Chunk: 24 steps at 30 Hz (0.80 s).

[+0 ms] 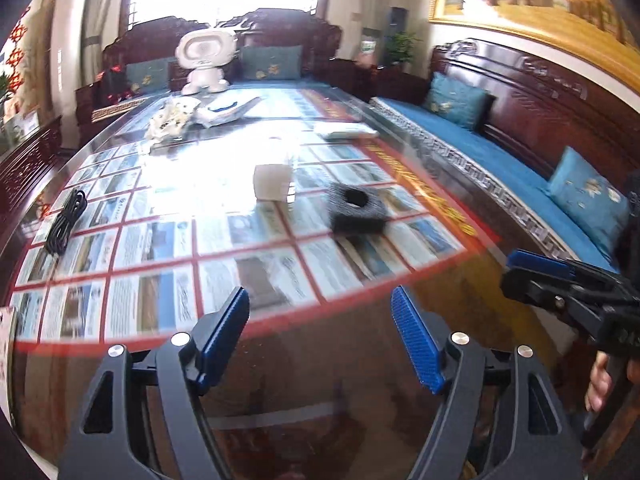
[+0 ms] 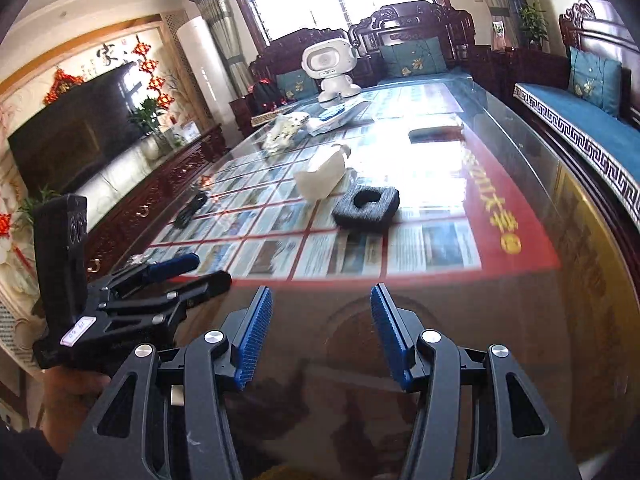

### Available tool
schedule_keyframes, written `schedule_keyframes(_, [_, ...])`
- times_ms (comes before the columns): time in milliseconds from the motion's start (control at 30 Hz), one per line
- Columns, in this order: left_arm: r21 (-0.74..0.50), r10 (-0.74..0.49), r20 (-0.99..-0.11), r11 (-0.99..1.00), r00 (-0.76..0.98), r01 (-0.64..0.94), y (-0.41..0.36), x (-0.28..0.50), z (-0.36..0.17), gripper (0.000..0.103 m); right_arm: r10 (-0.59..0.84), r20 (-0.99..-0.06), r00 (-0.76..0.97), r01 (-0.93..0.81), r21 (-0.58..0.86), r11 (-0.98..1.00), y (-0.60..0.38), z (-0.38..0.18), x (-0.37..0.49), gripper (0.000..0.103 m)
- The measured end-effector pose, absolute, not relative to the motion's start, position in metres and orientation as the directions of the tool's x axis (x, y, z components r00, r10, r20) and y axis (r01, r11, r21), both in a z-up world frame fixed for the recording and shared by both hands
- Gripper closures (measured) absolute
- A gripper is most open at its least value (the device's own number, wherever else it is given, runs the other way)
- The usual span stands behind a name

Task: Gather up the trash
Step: 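Move both open tools back over the table toward the bottle and black foam, then grasp the black foam block with the right tool while the left tool grasps the white bottle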

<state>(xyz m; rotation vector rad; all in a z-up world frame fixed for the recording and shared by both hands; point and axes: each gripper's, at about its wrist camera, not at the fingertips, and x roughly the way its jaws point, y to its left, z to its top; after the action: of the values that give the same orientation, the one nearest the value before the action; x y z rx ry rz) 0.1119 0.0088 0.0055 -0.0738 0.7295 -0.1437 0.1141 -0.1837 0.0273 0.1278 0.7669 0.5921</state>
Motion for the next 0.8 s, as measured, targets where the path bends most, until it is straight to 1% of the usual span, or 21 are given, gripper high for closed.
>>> schedule_keyframes(200, [-0.129,-0.167,-0.681,0.986,0.713,0.108,0.019,0.16,-0.004,0.03,0.56,-0.617,0.553,-0.462,0.332,0.822,-0.17,0.021,0.162,0.052])
schedule_keyframes(367, [-0.136,-0.181,-0.694,0.983,0.697,0.119,0.02,0.185,-0.015,0.03,0.554,-0.636,0.537,-0.456,0.333,0.825,-0.162,0.011,0.188,0.052])
schedule_keyframes(400, [-0.135,-0.179,-0.697,0.984,0.695,0.118,0.021,0.19,-0.018,0.028,0.549,-0.641,0.536,-0.449,0.335,0.829,-0.161,0.008,0.194,0.052])
schedule_keyframes(433, [-0.135,-0.177,-0.699,0.984,0.693,0.115,0.022,0.194,-0.02,0.023,0.548,-0.648,0.529,-0.439,0.344,0.83,-0.16,0.005,0.201,0.052])
schedule_keyframes(467, [-0.132,-0.173,-0.699,0.985,0.694,0.112,0.022,0.197,-0.021,0.022,0.55,-0.652,0.522,-0.43,0.355,0.83,-0.159,0.001,0.209,0.052])
schedule_keyframes(567, [-0.135,-0.171,-0.699,0.985,0.694,0.107,0.024,0.205,-0.022,0.022,0.533,-0.679,0.505,-0.392,0.37,0.842,-0.157,-0.009,0.228,0.052])
schedule_keyframes(800, [-0.136,-0.162,-0.702,0.986,0.693,0.093,0.032,0.224,-0.025,0.022,0.479,-0.712,0.513,-0.368,0.322,0.873,-0.151,-0.017,0.258,0.052])
